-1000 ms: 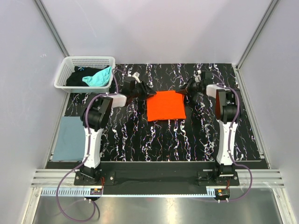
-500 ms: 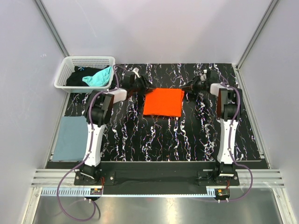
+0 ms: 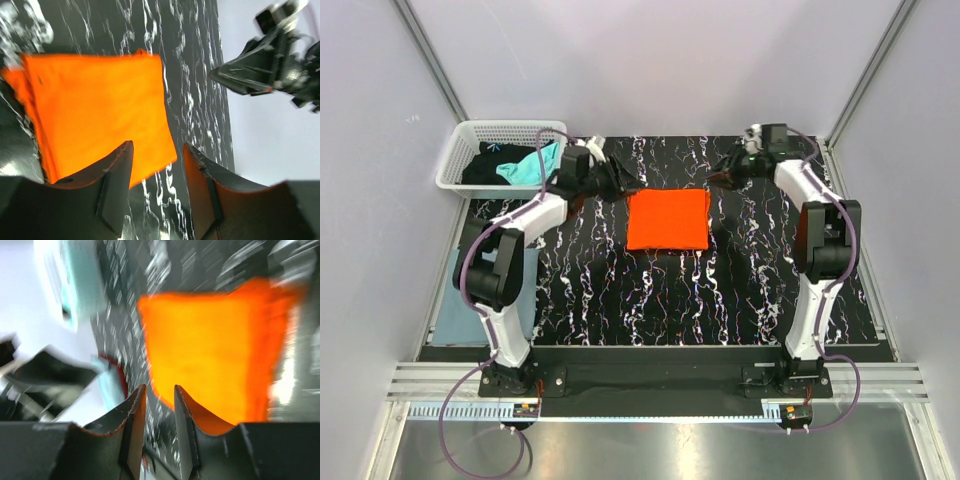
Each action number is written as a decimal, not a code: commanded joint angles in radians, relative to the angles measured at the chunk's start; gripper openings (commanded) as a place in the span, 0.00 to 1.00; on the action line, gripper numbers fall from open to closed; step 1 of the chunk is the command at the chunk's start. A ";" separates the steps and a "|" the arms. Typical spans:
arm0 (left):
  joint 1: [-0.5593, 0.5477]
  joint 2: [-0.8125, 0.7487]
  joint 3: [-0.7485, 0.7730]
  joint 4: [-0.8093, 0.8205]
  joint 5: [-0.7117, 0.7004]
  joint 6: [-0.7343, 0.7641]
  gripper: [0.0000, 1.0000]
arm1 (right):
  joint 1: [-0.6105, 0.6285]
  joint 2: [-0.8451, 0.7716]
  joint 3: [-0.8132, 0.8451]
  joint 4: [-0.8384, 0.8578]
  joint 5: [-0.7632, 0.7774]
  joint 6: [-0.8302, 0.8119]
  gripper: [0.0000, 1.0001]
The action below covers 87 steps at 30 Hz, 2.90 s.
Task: Fold and stack the t-shirts
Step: Fold the tshirt, then neatly place the folded tshirt to the corner
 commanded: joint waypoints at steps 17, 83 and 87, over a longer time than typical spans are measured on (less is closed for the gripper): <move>-0.035 0.064 -0.260 0.048 -0.017 0.026 0.46 | 0.042 -0.066 -0.477 0.166 -0.126 -0.054 0.30; -0.027 -0.584 -0.561 -0.284 -0.298 -0.523 0.99 | 0.741 -0.465 -0.707 0.367 0.747 -1.479 0.00; -0.050 -0.399 -0.486 -0.115 -0.287 -0.523 0.99 | 0.735 -0.481 -0.701 0.357 0.730 -1.456 0.00</move>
